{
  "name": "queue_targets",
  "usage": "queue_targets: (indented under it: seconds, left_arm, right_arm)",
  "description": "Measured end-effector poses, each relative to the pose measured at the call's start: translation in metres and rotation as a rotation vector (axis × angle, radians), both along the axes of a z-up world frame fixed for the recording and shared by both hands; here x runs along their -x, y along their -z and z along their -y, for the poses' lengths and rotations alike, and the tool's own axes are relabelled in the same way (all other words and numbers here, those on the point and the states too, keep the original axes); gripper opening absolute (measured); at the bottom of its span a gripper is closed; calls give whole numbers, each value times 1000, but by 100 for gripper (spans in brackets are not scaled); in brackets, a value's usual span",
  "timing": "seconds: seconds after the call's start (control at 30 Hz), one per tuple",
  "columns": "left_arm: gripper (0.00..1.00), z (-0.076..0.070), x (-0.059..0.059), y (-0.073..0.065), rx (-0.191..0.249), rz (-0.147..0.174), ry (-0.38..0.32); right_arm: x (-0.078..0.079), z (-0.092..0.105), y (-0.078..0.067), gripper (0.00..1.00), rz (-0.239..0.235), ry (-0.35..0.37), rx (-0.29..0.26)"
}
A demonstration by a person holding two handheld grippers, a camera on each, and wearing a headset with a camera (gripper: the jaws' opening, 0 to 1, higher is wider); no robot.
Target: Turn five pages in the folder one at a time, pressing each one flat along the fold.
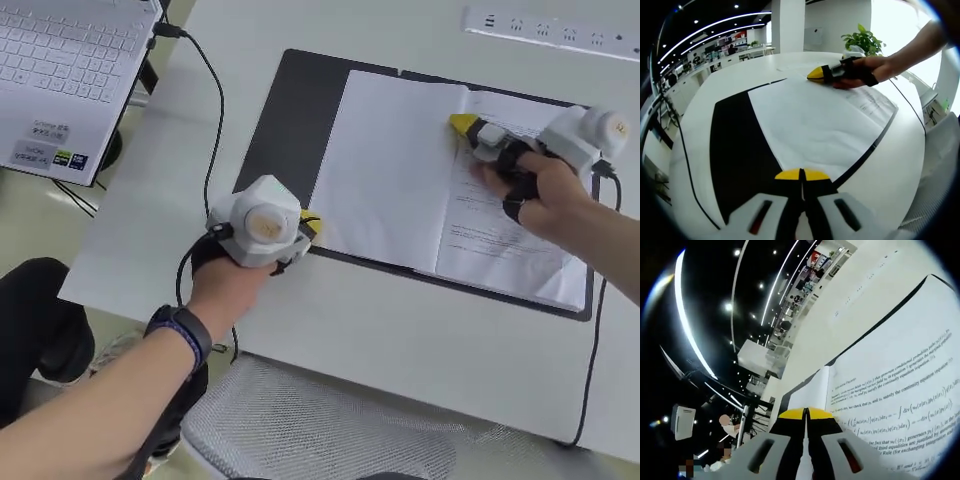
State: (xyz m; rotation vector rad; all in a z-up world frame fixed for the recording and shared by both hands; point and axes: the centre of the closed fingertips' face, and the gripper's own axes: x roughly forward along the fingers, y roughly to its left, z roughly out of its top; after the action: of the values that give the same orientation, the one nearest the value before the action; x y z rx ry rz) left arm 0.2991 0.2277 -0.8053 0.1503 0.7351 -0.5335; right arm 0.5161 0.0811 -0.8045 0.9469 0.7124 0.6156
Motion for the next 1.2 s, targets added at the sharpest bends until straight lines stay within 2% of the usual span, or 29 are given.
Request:
queue_targets:
  seconds: [0.07,0.2,0.27,0.33,0.6,0.77,0.9,0.97,1.03,1.2]
  left_arm:
    - [0,0,-1,1,4,-2,-3]
    - [0,-1,-2,2,2,-4,-7]
    - [0,-1,-3,3,4,-4,-11]
    - [0,-1,-2,2,5,-4,-8]
    - [0,0,-2,-1,9,-6,-6]
    - [0,0,-1,-2,11,-7,-13]
    - [0,-2,-3,2,14,-7,-21]
    - [0,-2,-4,3,16,-6,-25]
    - [0,-2,-4,3,15,-5,-26]
    - [0,-3,-5,7,19,-12,-27]
  right_arm:
    - [-7,1,1,0,8,26,2]
    - [-22,5,5,0,-8,103,-18]
    - [-27,4,4,0,5,129,-10]
    - [-33,6,4,0,-8,170,-31]
    - [-49,10,1,0,-24,263,-56]
    - [-50,8,0,0,-7,251,-39]
    - [-43,4,-2,0,2,212,-34]
    - [-37,1,-2,0,0,168,-47]
    - [-27,-2,-2,0,25,108,-24]
    - [-9,-5,-4,0,24,55,-34]
